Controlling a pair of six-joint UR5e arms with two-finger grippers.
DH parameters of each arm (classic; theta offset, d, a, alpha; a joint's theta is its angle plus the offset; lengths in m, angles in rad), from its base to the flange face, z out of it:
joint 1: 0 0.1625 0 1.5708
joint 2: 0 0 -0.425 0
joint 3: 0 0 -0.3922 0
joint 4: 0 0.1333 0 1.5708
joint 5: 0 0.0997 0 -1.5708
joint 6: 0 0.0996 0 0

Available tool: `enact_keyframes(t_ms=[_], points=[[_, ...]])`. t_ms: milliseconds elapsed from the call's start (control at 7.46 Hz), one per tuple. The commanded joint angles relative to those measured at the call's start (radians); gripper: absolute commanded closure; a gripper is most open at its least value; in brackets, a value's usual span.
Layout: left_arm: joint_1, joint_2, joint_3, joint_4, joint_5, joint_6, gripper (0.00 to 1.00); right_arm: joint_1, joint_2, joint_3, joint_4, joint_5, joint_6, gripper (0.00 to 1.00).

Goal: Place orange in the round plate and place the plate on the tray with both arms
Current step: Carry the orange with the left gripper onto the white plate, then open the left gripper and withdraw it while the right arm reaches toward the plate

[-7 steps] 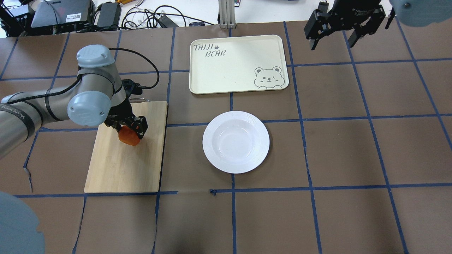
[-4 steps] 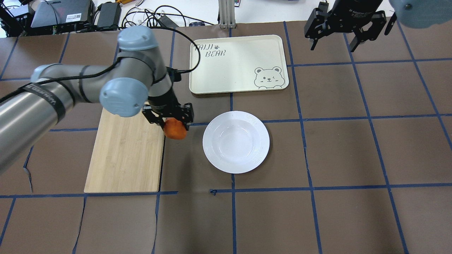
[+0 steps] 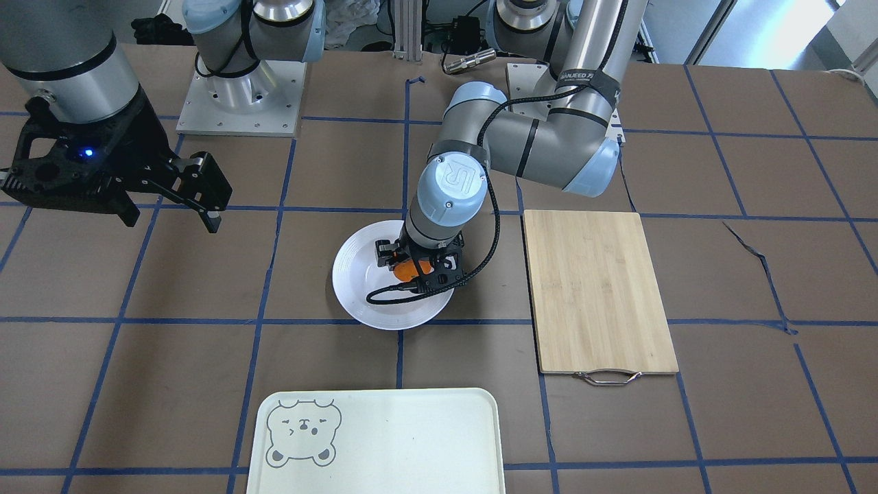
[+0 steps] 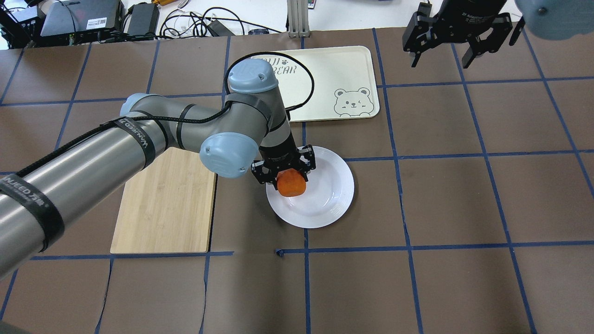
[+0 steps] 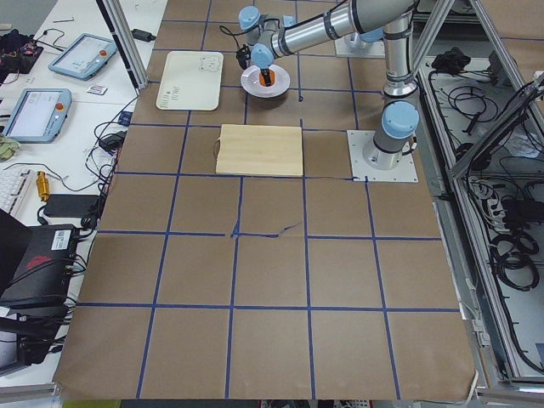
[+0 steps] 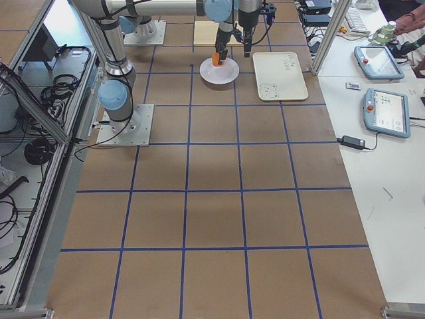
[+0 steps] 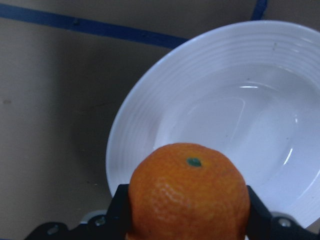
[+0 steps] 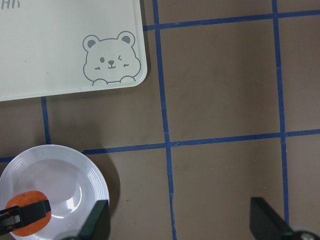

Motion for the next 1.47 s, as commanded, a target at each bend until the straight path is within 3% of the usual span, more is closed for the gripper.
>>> enact_keyframes(t_ms=[0, 268, 402, 670, 804, 1072, 1340], points=[[-0.009, -0.026, 0.002, 0.038, 0.002, -0.008, 0.00, -0.002, 0.004, 0.000, 0.063, 0.006, 0.024, 0.00], [0.000, 0.026, 0.012, 0.038, 0.039, 0.020, 0.00, -0.007, 0.029, 0.007, 0.050, 0.039, 0.009, 0.00], [0.020, 0.056, 0.020, 0.024, 0.042, 0.064, 0.00, -0.007, 0.032, 0.024, 0.060, 0.129, 0.009, 0.00], [0.157, 0.142, 0.046, -0.102, 0.043, 0.263, 0.00, 0.001, 0.088, 0.100, 0.025, 0.164, 0.010, 0.00], [0.225, 0.186, 0.066, -0.190, 0.077, 0.352, 0.00, 0.004, 0.093, 0.187, -0.121, 0.179, -0.002, 0.00], [0.305, 0.260, 0.130, -0.375, 0.108, 0.480, 0.00, 0.008, 0.090, 0.419, -0.431, 0.419, 0.050, 0.00], [0.298, 0.354, 0.211, -0.414, 0.198, 0.488, 0.00, 0.010, 0.107, 0.659, -0.776, 0.452, 0.067, 0.00]])
